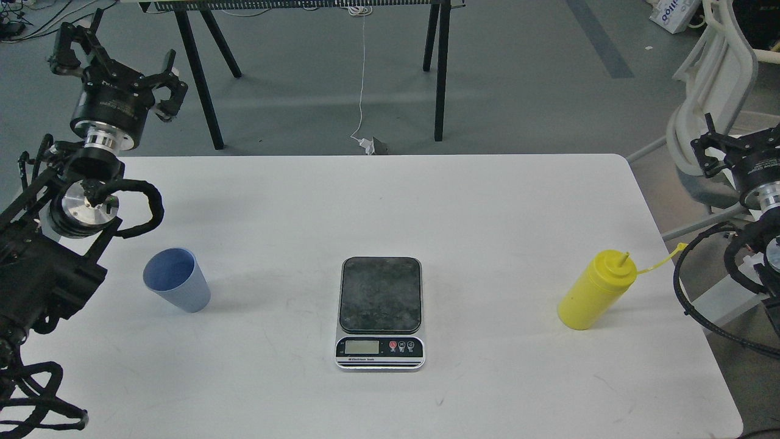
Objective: Pour seasoning into cup on scale with both arms
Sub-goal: 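Move the left gripper down toward the blue cup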
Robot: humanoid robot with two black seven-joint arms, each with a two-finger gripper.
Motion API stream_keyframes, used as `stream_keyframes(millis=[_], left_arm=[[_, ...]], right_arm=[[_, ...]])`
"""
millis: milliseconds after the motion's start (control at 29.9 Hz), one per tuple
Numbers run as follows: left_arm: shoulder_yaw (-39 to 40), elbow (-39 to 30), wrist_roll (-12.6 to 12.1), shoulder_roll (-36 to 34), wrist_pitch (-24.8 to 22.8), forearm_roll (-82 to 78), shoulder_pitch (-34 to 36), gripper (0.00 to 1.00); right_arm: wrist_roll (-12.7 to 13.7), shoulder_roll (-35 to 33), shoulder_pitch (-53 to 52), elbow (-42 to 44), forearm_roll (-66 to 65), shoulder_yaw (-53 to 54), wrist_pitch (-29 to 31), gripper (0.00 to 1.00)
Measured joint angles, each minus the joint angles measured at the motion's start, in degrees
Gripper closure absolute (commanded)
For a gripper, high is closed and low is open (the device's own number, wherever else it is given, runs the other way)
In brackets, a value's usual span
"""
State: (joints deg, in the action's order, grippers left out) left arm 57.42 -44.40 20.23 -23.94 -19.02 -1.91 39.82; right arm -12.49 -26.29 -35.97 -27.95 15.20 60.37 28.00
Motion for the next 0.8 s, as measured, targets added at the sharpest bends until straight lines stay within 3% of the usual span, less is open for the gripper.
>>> stream_keyframes(millis=[301,468,635,802], left_arm=[[0.32,-2.01,0.14,-0.28,-0.44,0.24,-0.43,0.00],[-0.30,-11.88,-0.11,-5.35,-3.11,-4.58,-5.12,0.00],[-1.72,-21.78,0.13,-13.12,2.89,-23.28,-10.20,0.01],[-1.34,-31.43,3.18,-22.43,5.92,-41.51,-16.34,0.02]], right_arm=[[0.00,0.17,1.22,-0.10,0.00,0.01,0.00,0.01],[-0.01,-0.22,4.71,-2.23,0.01,0.69,0.00,0.01],[-0.16,-1.22,10.35,-6.72,-0.01,3.11,0.00,0.01],[-0.18,-2.31,14.76,-10.25,-0.08,5.64,0.00,0.01]])
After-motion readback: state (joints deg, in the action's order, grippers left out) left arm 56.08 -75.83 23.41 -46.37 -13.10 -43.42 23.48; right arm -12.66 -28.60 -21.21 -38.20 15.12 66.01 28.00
